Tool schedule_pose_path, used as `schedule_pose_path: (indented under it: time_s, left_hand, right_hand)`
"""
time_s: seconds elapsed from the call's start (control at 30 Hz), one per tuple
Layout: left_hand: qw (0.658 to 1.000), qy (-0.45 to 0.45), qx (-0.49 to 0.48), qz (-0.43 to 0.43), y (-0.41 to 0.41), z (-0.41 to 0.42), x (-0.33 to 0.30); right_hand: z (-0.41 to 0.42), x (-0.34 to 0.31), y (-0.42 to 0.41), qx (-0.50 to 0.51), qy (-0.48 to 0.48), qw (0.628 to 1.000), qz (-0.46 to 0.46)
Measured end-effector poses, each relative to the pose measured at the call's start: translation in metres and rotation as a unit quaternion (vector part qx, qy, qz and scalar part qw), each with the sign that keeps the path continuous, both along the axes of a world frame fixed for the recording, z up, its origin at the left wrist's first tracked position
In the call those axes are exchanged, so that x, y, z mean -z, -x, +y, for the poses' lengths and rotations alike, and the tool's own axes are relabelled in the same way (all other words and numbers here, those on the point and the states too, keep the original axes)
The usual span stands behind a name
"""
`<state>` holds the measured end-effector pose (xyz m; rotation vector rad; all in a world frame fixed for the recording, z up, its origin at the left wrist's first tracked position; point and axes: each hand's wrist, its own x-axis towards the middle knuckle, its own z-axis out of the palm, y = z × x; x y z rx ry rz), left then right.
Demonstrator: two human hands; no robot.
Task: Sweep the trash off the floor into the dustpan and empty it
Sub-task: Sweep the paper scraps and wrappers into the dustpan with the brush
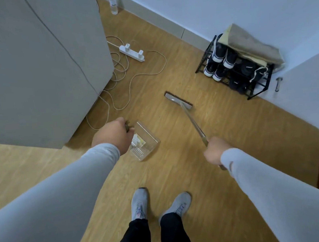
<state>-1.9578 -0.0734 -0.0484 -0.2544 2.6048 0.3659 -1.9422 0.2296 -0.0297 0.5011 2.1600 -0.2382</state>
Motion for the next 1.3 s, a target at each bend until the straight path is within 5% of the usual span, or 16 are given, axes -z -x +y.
schedule_pose_path:
  time_s: [0.2,0.33,0.5,0.6,0.8,1.0,1.2,1.3]
  left_hand:
    - [1.000,0.007,0.002,0.011,0.014,0.006,0.003]
    - [1.000,0.009,0.000,0.007,0.015,0.004,0.000]
    - [1.000,0.004,0.004,0.009,0.017,0.007,0.001]
    - [1.000,0.008,-0.001,0.012,0.018,0.005,0.001]
    - [1.000,0.018,0.000,0.021,0.013,0.008,-0.002]
    - [1.000,0.019,0.000,0.023,0.003,0.007,-0.007]
    - [1.000,-0.013,0.006,0.001,-0.016,0.001,-0.021]
    - [0.995,-0.005,0.099,-0.009,-0.033,0.013,-0.026]
  right_hand:
    - [0.005,-0.009,-0.045,-0.059,0.045,0.991,-0.110]
    - [0.063,-0.079,-0.038,0.090,0.131,0.983,-0.095]
    - [0.066,-0.086,-0.041,0.102,0.096,0.989,-0.049]
    - [0.043,-0.041,-0.031,0.019,0.040,0.999,-0.022]
    - [-0.005,-0.014,-0.065,-0.114,0.033,0.983,-0.138]
    - [0.065,-0.097,-0.062,0.075,0.160,0.977,-0.123]
    - [0.090,-0.122,-0.100,0.145,0.142,0.978,-0.054]
    - [0.100,-0.098,-0.114,0.150,0.090,0.984,-0.038]
